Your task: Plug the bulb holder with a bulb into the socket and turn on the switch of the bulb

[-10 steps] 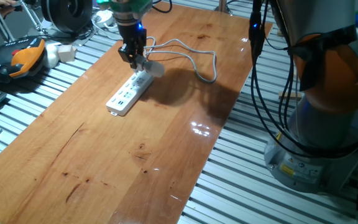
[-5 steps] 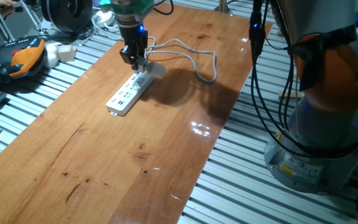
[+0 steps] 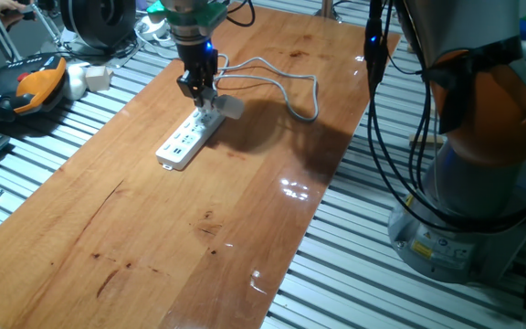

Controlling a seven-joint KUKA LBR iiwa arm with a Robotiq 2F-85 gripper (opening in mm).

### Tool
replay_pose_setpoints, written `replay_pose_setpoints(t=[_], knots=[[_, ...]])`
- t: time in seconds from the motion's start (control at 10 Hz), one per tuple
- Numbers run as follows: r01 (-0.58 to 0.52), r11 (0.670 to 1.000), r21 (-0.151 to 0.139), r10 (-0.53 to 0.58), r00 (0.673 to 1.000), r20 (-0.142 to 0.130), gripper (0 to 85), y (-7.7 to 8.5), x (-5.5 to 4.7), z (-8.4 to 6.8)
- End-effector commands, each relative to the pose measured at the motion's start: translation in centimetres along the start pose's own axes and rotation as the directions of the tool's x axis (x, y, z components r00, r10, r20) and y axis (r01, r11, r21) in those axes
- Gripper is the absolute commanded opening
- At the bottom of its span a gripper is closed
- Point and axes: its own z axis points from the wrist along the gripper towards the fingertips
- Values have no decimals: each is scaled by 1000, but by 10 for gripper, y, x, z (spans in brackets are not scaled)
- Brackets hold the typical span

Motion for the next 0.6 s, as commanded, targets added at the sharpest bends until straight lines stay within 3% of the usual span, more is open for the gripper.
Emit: replay_pose_setpoints(t=[0.0, 0.5], knots=[[-3, 1000, -5, 3, 1000, -1, 0, 0, 0, 1], [-32, 999, -27, 31, 999, -13, 0, -1, -2, 6]])
